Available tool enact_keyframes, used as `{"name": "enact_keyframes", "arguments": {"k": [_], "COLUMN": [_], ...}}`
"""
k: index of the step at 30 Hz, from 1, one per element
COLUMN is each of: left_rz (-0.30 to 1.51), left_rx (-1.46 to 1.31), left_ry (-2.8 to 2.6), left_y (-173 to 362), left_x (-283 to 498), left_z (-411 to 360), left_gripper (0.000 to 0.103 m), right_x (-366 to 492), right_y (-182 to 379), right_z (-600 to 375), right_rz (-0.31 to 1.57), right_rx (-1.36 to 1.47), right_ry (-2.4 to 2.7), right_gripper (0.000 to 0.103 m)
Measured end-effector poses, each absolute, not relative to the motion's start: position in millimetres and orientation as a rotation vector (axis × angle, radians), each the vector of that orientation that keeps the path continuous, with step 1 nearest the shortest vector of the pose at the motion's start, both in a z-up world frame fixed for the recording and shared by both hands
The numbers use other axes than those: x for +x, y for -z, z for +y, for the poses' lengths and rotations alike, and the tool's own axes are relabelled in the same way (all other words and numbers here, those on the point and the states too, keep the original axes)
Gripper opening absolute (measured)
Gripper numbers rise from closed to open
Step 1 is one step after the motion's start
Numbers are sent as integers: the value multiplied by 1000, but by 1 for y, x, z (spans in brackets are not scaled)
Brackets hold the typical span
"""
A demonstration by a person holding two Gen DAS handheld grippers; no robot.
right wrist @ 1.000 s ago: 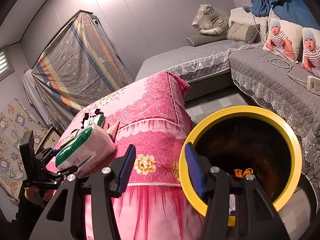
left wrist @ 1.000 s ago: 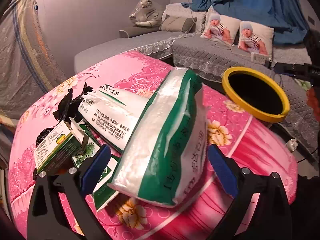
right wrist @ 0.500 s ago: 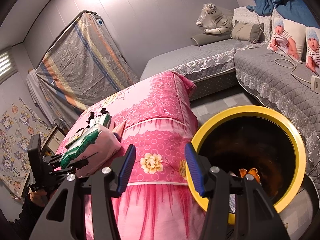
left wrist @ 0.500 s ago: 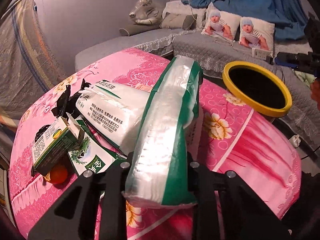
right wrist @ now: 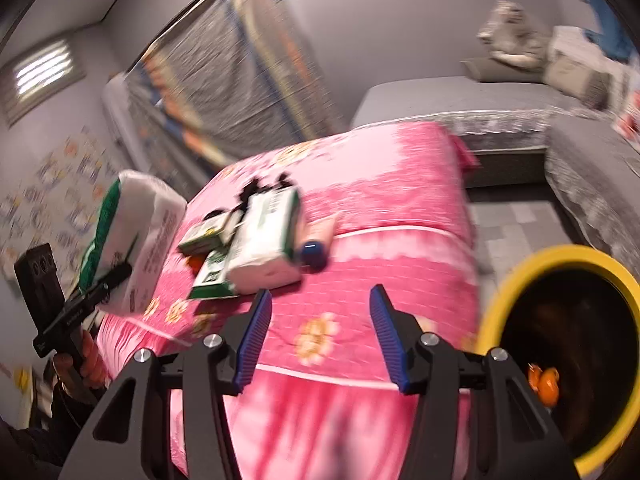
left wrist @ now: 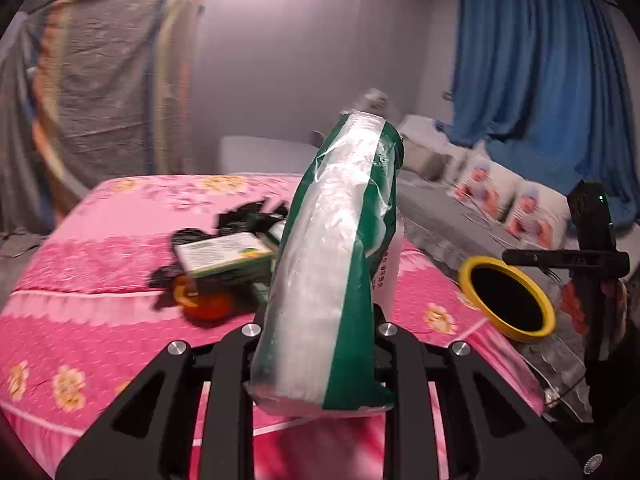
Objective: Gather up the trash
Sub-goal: 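Grasp a second white-green tissue pack with the right tool while the left tool holds its pack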
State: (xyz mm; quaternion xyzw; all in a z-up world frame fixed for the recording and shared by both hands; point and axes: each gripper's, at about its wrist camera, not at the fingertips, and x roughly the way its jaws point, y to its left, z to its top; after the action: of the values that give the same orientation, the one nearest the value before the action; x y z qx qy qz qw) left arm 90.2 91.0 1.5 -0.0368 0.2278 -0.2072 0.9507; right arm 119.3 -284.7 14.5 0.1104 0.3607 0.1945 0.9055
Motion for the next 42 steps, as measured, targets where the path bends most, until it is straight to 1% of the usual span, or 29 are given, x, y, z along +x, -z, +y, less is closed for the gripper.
{"name": "enact_keyframes", "arguments": {"k": [6, 7, 9, 14, 15, 16, 23, 30, 34, 39, 42], "left_rz": [428, 420, 409, 410, 413, 413, 422, 435, 445, 449, 453], "left_rx": [-119, -123, -142, -169, -173, -176, -191, -188, -191, -195, -203], "left_ry": [329, 323, 325, 332, 336, 336, 336, 339, 340, 340, 338], "left_y": [-2, -3, -3, 2, 4, 6, 11, 16, 18, 21, 22], "left_x": [77, 75, 72, 73, 73, 73, 80, 81, 85, 88, 89], "left_z": [122, 125, 129, 131, 131, 134, 144, 144, 144, 146, 147], "left_gripper": [21, 21, 21, 21, 21, 21, 21, 21, 21, 21, 21], "right_x": [159, 168, 181, 227, 235, 245, 282, 300, 311, 325, 330], "right_y": [-15, -16, -17, -14, -13, -11, 5, 18, 28, 41, 46], "right_z": [-232, -219, -203, -172, -167, -160, -137, -119, -113, -107, -105], "right_rz": [841, 868, 901, 1016, 1036, 1067, 1199, 1252, 1270, 1306, 1318], "right_rx": [160, 133, 112, 69, 62, 35, -25, -94, -153, -169, -154], "right_ry": [-507, -529, -556, -563, -556, -540, -500, -461, -399, -370, -374], "right_gripper": [50, 58, 63, 64, 66, 70, 75, 82, 83, 88, 88]}}
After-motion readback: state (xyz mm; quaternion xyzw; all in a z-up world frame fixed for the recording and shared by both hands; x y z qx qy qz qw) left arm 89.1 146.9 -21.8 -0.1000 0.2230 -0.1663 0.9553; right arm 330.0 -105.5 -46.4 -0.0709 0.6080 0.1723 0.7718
